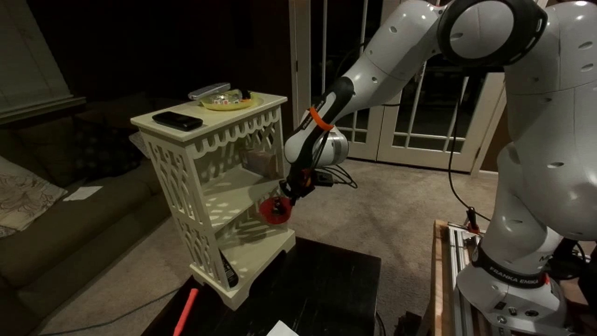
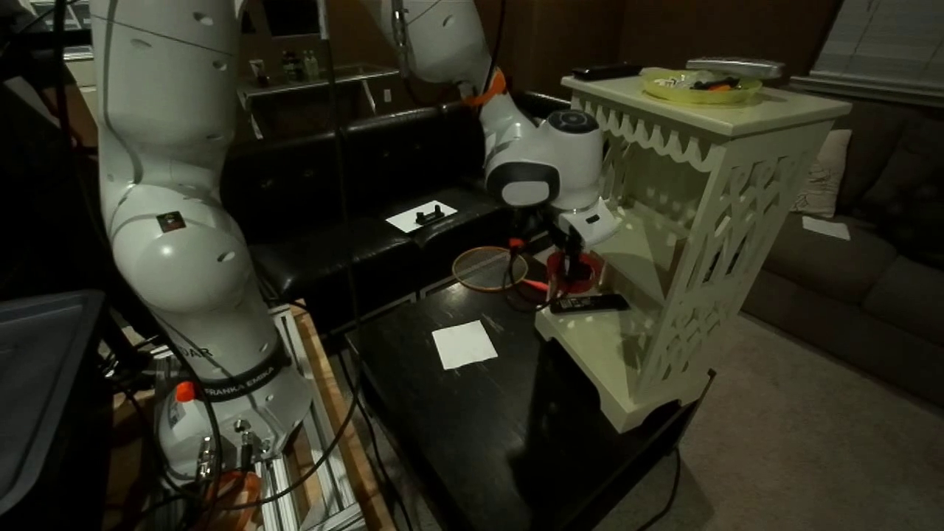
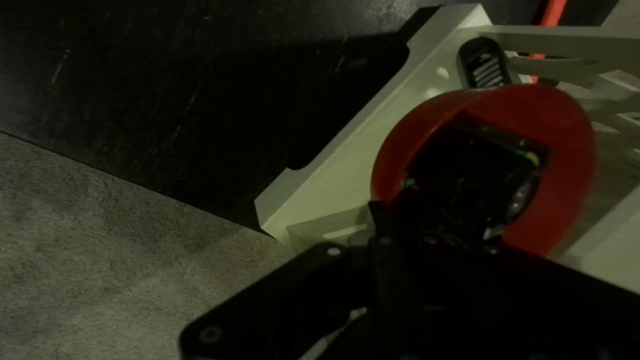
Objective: Place the bowl on the tabletop.
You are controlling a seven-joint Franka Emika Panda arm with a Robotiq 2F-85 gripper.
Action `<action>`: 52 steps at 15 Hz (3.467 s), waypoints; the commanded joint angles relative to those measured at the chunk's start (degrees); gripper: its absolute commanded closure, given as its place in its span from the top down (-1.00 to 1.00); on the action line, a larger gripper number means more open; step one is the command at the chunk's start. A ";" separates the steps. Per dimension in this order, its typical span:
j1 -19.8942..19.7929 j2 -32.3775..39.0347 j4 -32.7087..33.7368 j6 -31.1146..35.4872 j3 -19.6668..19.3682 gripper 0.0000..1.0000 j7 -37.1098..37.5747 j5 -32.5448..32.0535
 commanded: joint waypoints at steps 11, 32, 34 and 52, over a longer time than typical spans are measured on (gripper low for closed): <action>-18.29 24.42 16.28 0.25 16.30 -0.98 -9.65 -6.87; -35.27 43.04 24.80 5.20 27.70 -0.98 -37.68 -18.39; -38.06 45.17 26.48 5.51 29.72 -0.98 -41.48 -20.66; -40.81 59.12 43.98 2.55 27.86 -0.42 -48.01 -32.06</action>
